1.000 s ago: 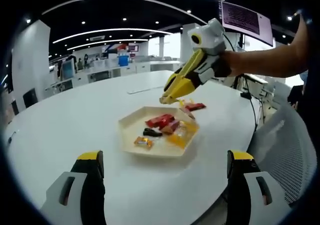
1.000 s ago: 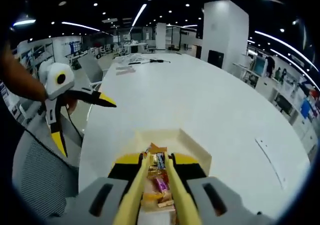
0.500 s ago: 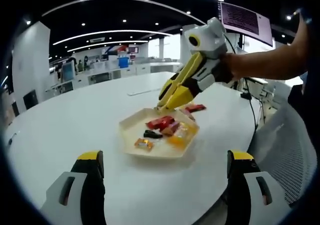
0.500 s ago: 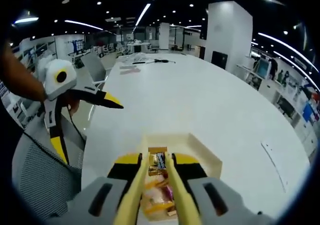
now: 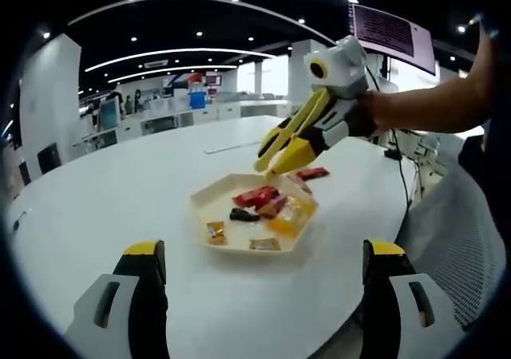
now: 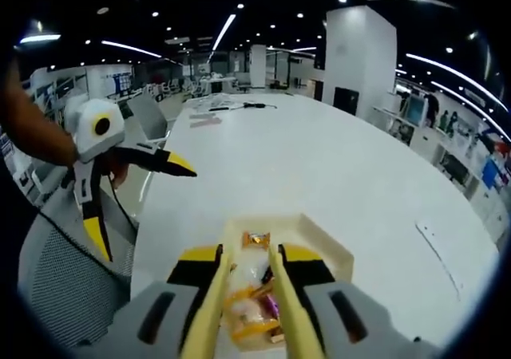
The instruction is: Place the target food into the container with the food tongs after gripping and lifting it, then release it inside without dropping or visibly crushing the food.
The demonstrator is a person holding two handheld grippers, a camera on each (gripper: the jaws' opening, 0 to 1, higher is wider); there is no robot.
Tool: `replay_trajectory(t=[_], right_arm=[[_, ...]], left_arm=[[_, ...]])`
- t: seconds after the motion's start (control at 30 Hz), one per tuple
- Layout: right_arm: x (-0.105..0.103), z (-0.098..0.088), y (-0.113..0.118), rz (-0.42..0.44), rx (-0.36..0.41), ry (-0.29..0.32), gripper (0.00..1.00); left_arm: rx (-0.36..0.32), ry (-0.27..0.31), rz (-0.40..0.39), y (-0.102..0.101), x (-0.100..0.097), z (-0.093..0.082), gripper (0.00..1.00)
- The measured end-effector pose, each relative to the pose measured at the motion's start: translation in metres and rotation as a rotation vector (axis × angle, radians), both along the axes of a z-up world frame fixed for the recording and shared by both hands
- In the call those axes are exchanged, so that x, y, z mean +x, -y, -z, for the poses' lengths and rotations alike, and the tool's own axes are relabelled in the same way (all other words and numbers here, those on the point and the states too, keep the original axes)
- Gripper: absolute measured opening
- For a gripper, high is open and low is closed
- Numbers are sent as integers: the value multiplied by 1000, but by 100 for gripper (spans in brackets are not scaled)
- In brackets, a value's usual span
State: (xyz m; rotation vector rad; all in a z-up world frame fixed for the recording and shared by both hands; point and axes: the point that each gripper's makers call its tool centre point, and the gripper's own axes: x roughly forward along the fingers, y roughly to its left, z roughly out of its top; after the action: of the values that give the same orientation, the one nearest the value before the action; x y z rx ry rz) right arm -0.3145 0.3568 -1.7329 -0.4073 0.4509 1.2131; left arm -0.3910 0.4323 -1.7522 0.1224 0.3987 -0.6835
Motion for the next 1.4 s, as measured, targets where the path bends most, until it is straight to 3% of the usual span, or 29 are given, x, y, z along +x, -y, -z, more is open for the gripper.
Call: replay_trajectory(t=[0.07,0.13,0.6,0.93,1.4], right_arm=[[-2,-7,2,-21,44,39,28],[-2,-7,9,-4,49,18,28],[4,-15,67,72,51,46,29],[6,-10,111,181,75,41,29],[12,6,153,280,55,42,29]], left_arm=[[2,-1,3,1,0,0,100],[1,0,5,1,-1,0,100],[1,-10,7,1,-1,2,100],[-2,-10,8,1,-1,2,100],[-6,-12,6,1,-1,2,100]])
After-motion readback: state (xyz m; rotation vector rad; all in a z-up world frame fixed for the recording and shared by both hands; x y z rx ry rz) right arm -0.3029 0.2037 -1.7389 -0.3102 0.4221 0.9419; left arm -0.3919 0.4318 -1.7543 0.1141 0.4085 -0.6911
